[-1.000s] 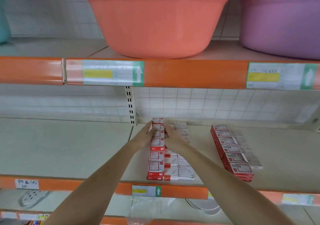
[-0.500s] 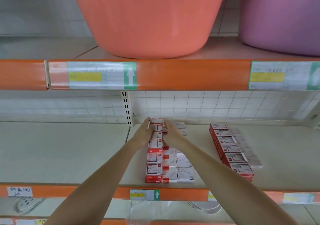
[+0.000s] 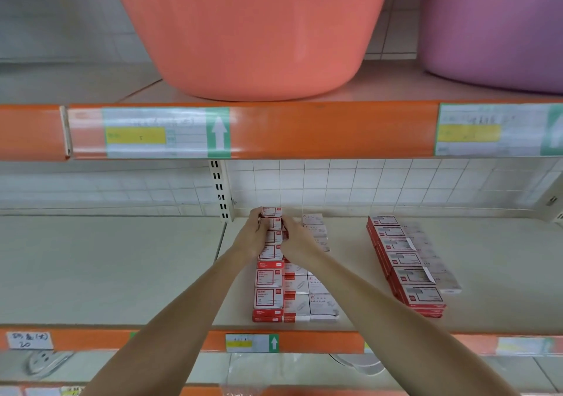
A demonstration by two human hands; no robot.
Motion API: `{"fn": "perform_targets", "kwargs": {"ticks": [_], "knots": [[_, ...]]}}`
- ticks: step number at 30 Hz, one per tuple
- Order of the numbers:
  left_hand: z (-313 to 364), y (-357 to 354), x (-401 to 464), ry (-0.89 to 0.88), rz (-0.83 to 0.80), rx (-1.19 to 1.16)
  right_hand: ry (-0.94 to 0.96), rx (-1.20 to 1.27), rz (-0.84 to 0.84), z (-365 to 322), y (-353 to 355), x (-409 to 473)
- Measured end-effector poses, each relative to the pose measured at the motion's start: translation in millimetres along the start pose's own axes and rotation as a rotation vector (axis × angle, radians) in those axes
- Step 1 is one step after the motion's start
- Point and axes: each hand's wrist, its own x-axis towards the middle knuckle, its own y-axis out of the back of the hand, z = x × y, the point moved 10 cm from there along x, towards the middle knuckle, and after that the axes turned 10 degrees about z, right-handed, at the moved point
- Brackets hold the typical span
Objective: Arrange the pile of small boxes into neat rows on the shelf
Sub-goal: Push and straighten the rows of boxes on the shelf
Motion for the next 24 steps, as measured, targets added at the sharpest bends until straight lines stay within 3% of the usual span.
{"fn": "perform_targets", "kwargs": {"ticks": [6, 11, 19, 24], "knots": [[-4, 1, 0, 0.062, -0.002, -0.071, -0.108, 0.225, 0.016, 8, -9, 5], [-16, 8, -4, 0.148, 0.052, -0.144, -0.258, 0.457, 0.179, 12, -5, -5], [-12, -14, -29, 0.289, -0.021, -0.5, -0.368, 0.767, 0.1, 57, -73, 31], [-19, -15, -29, 0.331, -0.01, -0.537, -0.357, 0.815, 0.046, 15, -51, -2]]}}
